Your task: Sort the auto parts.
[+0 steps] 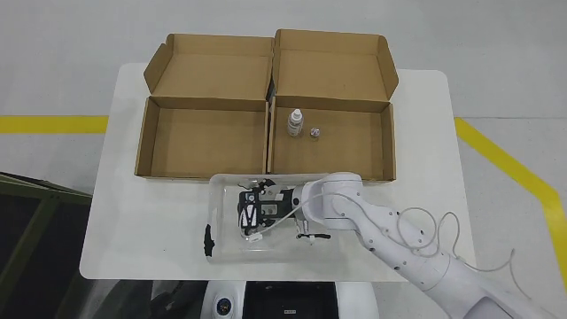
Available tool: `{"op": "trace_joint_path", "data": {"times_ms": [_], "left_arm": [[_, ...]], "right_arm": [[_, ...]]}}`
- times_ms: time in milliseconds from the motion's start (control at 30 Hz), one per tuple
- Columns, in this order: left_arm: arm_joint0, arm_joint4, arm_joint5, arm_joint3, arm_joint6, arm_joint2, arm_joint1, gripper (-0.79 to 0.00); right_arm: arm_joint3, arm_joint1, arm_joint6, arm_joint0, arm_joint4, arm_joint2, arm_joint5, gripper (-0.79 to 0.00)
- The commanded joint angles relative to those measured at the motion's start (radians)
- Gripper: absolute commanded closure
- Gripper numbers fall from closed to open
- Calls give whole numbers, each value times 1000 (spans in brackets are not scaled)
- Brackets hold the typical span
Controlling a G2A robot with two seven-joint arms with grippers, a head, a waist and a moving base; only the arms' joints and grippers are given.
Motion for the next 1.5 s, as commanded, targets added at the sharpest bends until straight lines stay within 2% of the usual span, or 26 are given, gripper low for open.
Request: {"op": "trace_joint_path", "data": {"times_ms": [0,100,200,267,367,500,600,833,933,1000,1133,1467], "left_arm": [[0,0,0,0,0,0,0,-785],[0,0,0,0,0,0,0,-785],[0,0,0,0,0,0,0,-785],[0,0,0,0,0,0,0,-785],[0,0,0,0,0,0,0,-785],[0,0,0,0,0,0,0,-785],[0,0,0,0,0,0,0,-785],[0,0,0,0,0,0,0,-785],[0,0,0,0,0,0,0,-785],[0,0,0,0,0,0,0,-785],[0,0,0,0,0,0,0,-785],[0,0,0,0,0,0,0,-785]], "right_arm": [[2,-1,2,-2,-10,0,-2,-477],[3,-2,1,-7,-18,2,0,-456],[5,-3,-1,-10,-25,3,5,-391],[6,-6,-1,-11,-37,1,10,-385],[13,-9,2,-9,-48,-4,9,-391],[19,-14,7,-7,-59,-8,10,-446],[23,-17,7,-7,-62,-9,10,-397],[45,-28,6,-1,-65,-17,9,-419],[54,-33,3,2,-64,-21,6,-379],[60,-36,-1,4,-61,-22,2,-302],[67,-39,-19,7,-45,-17,-13,0],[14,-31,-57,-12,-11,26,-68,0]]}}
